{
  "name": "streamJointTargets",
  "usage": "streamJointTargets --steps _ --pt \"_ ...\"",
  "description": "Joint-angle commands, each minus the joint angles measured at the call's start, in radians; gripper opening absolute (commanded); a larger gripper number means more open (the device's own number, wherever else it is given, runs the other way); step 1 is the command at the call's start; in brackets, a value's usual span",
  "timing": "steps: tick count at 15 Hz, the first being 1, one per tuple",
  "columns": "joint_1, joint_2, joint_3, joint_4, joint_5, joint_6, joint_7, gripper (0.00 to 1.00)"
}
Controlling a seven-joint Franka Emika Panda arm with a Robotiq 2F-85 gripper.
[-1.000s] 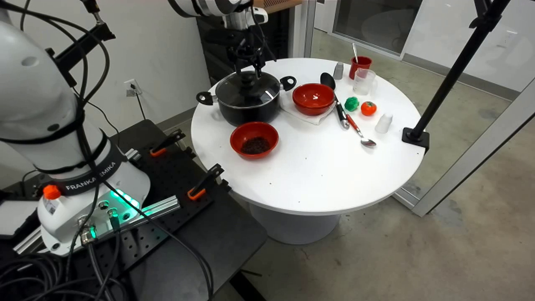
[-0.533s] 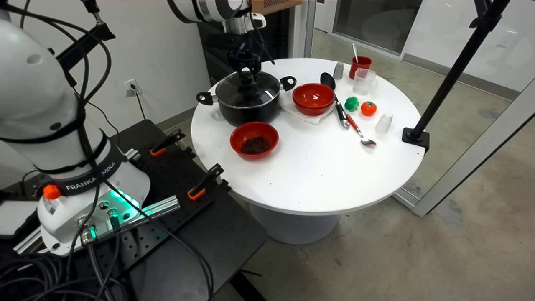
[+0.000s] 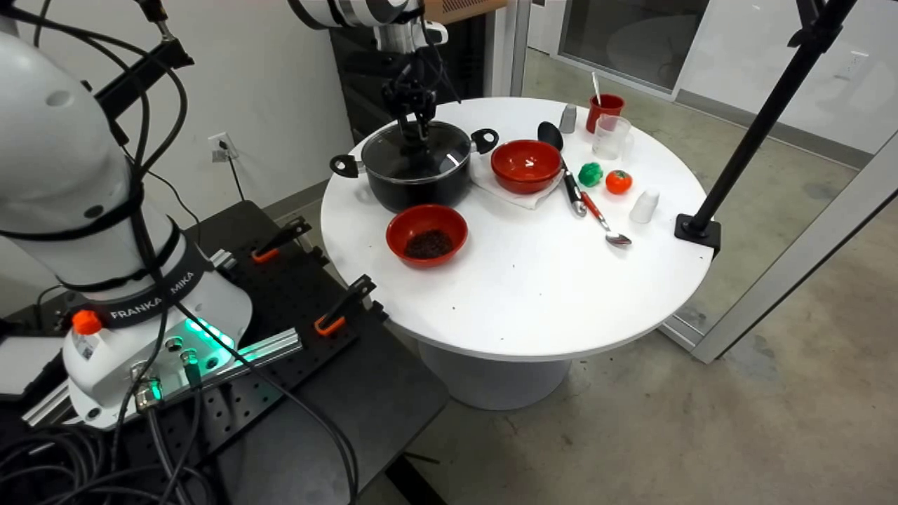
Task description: Remove the lid from the black pot.
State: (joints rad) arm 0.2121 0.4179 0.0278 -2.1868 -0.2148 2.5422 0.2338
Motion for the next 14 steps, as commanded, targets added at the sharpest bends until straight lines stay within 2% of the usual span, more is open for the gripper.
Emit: streamJointTargets --steps 1,7,14 --pt "-0.017 -0.027 0.02 0.013 0.046 -0.066 -0.04 0.26" --pt "-0.059 -0.079 0.029 0.03 0.135 -0.051 -0.054 0.26" --pt "-0.168 -0.155 0.001 0.09 0.277 -0.067 -0.068 0.26"
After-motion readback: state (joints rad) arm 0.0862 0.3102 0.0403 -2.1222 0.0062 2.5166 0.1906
